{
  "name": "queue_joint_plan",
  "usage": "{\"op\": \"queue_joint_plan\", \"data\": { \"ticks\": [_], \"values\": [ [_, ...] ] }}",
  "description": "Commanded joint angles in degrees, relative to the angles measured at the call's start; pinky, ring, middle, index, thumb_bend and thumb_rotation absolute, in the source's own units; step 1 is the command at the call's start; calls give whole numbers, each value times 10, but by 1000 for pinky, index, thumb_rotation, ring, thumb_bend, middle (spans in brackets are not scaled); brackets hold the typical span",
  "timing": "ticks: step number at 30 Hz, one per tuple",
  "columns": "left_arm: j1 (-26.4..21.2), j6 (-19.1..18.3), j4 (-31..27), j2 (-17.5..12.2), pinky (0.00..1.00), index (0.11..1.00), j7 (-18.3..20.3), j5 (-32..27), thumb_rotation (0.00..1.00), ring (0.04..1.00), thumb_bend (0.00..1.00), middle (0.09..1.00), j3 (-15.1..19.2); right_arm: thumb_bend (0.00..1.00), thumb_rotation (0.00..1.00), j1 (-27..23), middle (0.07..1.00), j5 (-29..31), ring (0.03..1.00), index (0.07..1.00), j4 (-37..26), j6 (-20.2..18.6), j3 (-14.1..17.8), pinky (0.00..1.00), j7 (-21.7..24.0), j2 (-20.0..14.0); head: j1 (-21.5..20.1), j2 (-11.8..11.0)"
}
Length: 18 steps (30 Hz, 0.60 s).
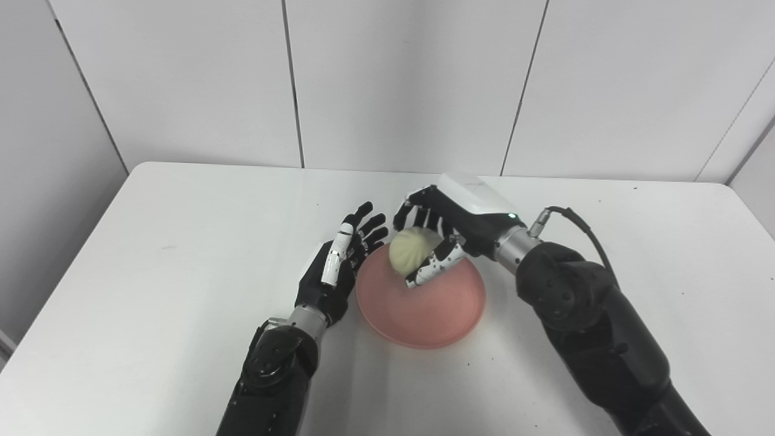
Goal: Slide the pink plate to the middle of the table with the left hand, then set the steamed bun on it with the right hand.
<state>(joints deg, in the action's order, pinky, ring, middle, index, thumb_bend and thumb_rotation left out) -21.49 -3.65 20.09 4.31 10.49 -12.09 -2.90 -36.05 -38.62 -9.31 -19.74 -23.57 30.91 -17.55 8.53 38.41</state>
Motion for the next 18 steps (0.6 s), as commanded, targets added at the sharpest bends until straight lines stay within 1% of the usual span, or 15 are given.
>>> {"op": "queue_joint_plan", "data": {
  "ticks": [1,6,10,13,18],
  "values": [
    [29,-73,35,-2,945,944,-10,10,1000,925,442,929,-4,517,0,-12,411,4,373,533,6,22,1,292,-10,2,2,1],
    [30,-76,31,-2,949,940,-11,10,1000,916,431,925,-4,517,0,-8,415,-1,369,535,21,25,-9,281,-13,5,1,2],
    [31,-75,31,-3,935,937,-12,12,1000,914,433,923,-5,517,0,-4,406,-5,348,531,27,25,-14,261,-14,4,-1,5],
    [31,-75,29,-3,929,936,-11,13,1000,911,434,920,-6,516,0,-2,403,-8,344,530,33,18,-16,255,-11,4,-3,7],
    [34,-84,20,-4,927,937,-12,11,1000,912,439,920,-5,517,0,-1,410,-10,362,530,47,22,-18,267,-14,3,-5,8]
  ]
}}
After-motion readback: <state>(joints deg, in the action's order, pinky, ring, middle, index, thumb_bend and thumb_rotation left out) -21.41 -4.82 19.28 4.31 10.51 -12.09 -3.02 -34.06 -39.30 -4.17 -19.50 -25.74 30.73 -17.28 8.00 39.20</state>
